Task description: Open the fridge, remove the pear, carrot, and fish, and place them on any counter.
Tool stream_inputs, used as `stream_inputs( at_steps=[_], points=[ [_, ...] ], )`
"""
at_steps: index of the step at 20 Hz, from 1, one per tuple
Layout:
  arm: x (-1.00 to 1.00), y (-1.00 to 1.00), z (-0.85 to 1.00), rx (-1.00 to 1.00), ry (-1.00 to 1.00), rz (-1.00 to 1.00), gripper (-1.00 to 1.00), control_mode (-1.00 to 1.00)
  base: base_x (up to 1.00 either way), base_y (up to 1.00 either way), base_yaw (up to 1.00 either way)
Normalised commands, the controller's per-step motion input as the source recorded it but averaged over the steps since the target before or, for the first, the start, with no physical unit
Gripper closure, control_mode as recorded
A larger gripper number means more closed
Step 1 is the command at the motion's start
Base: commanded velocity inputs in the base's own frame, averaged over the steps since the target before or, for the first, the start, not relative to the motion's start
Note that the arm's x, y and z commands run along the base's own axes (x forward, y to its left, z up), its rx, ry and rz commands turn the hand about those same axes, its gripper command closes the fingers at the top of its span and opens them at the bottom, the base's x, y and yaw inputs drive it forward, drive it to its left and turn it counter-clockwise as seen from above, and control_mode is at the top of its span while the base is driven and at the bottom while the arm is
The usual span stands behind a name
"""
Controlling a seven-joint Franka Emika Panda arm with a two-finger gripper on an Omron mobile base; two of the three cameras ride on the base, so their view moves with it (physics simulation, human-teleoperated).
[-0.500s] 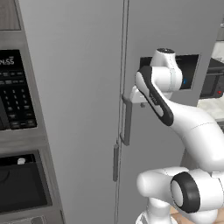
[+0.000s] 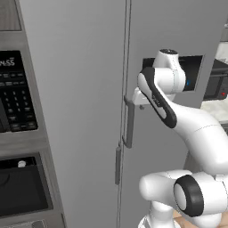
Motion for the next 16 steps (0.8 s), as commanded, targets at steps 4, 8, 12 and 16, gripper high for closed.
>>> stream_inputs(
  at_steps=[4,8,12,16],
  points=[
    [0.00,0.00,0.00,0.00,0.00,0.00,-1.00,1.00,-0.52,0.33,0.00],
    [0.00,0.00,0.00,0.00,0.00,0.00,-1.00,1.00,-0.67,0.17,-0.01],
    [0.00,0.00,0.00,0.00,0.00,0.00,-1.00,1.00,-0.55,0.00,-0.07],
    [0.00,0.00,0.00,0.00,0.00,0.00,-1.00,1.00,-0.49,0.00,-0.07]
  ],
)
